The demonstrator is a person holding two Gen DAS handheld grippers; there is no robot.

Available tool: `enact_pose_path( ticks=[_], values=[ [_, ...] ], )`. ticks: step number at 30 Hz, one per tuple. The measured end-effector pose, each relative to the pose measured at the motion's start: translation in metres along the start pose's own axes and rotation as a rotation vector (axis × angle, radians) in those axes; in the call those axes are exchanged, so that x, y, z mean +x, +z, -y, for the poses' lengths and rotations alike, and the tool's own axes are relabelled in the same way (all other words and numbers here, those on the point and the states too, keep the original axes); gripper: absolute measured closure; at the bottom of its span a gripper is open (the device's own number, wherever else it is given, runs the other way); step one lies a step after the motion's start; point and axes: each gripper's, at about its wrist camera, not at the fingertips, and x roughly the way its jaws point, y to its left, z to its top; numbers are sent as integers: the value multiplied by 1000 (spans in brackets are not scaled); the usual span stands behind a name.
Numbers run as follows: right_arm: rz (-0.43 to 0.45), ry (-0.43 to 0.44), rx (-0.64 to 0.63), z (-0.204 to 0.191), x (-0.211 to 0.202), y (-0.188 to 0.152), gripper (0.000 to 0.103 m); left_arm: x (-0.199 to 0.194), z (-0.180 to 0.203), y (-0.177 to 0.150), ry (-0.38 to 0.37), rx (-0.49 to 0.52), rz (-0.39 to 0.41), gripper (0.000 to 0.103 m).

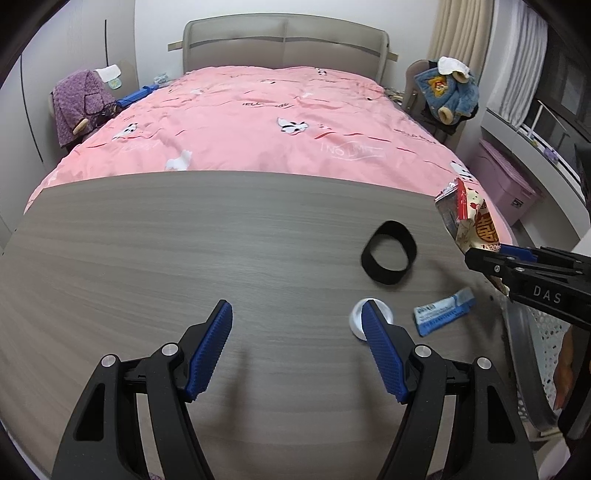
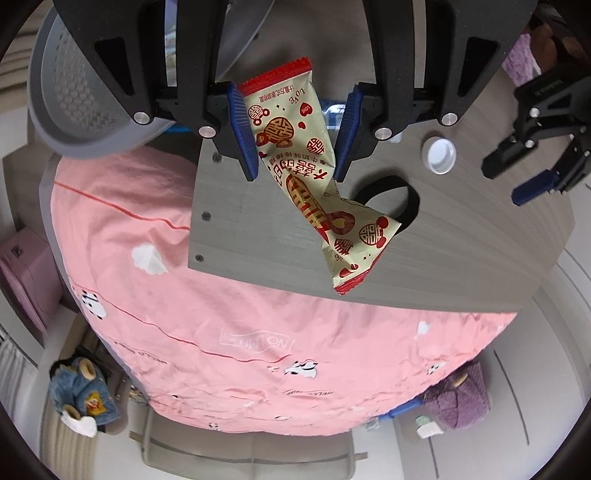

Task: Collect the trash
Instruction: 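Grasp the white bottle cap with the left tool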

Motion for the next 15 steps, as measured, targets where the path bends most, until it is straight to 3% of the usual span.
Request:
enact_pose_path(
  ticks=[15],
  values=[
    [73,-52,194,13,-45,-58,62,8,30,-15,-51,99,-38,34]
  ],
)
